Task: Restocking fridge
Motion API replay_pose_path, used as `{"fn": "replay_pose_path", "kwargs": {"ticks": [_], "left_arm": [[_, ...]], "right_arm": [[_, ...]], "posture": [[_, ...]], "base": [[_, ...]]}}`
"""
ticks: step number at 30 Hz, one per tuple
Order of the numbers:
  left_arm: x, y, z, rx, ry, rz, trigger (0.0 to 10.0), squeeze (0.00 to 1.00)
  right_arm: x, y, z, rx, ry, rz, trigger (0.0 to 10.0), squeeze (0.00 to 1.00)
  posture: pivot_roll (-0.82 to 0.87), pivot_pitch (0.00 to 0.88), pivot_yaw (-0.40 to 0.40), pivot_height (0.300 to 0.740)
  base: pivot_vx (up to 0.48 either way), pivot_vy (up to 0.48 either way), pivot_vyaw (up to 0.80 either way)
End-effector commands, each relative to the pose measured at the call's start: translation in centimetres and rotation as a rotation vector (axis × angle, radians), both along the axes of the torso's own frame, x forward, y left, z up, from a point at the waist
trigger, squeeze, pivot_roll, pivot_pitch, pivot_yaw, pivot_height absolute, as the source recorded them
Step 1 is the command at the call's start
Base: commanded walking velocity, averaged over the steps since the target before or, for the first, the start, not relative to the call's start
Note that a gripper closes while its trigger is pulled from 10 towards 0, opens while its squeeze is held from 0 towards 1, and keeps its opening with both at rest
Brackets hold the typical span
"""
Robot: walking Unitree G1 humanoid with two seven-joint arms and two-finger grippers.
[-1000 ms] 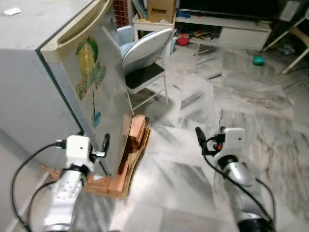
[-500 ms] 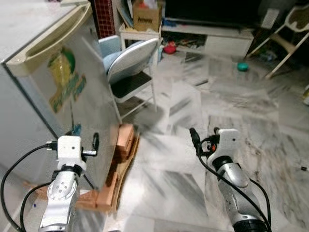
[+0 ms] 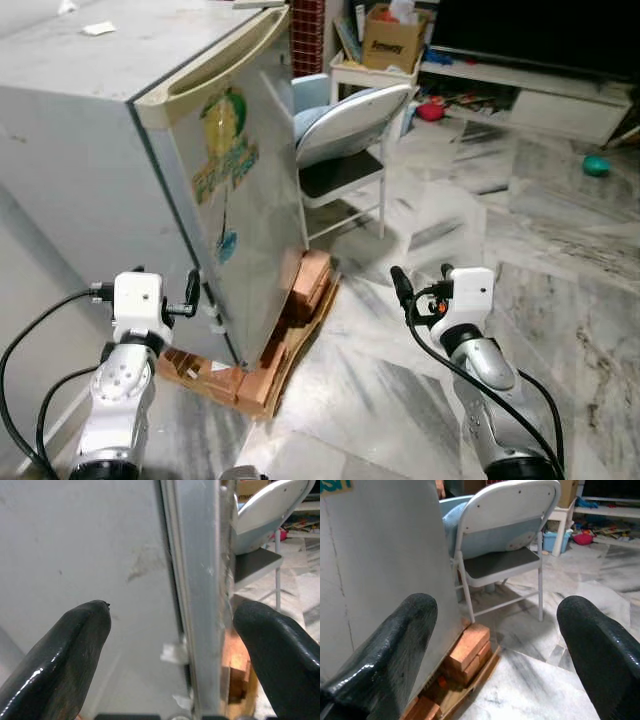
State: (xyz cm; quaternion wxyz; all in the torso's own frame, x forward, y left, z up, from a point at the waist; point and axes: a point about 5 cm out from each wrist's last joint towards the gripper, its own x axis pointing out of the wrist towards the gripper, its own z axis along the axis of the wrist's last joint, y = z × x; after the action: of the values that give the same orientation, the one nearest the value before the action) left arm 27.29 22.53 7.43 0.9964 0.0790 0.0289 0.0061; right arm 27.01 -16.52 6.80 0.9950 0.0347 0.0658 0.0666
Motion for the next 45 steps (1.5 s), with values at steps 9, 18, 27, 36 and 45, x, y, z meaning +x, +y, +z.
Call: {"fn": "replay_pose_path", "kwargs": {"ticks": [9,18,27,36,45], "left_arm": [[2.6,0.7,0.7,0.026,0.010,-0.014,10.0,0.00],[5.1,-0.6,1.6,-0.015,0.003,-0.086,10.0,0.00],[6.5,-0.9,2.3,-0.007,-0.010,-0.074,10.0,0.00],[7.8,-5.5,3.4,-0.011,-0.054,-0.245,10.0,0.00],[6.4,-16.8,4.1,-0.136,-0.055,-0.661,10.0,0.00]], "right_arm": [[-1.1,-1.3,0.0,-0.029,0.029,-0.031,10.0,0.00],[-1.8,-2.0,0.1,-0.058,0.056,-0.030,10.0,0.00],[-1.9,-2.0,0.3,-0.066,0.066,-0.024,10.0,0.00],[-3.1,-4.5,-2.2,-0.227,0.237,-0.071,10.0,0.00],[-5.0,-5.3,-4.1,-0.252,0.384,-0.028,10.0,0.00]], "posture": [[-0.03,0.038,-0.017,0.740],[-0.06,0.056,-0.034,0.740],[-0.06,0.065,-0.044,0.740],[-0.05,0.065,-0.054,0.740],[-0.04,0.065,-0.060,0.740]], "base": [[0.000,0.000,0.00],[0.000,0.000,0.00],[0.000,0.000,0.00],[0.000,0.000,0.00],[0.000,0.000,0.00]]}}
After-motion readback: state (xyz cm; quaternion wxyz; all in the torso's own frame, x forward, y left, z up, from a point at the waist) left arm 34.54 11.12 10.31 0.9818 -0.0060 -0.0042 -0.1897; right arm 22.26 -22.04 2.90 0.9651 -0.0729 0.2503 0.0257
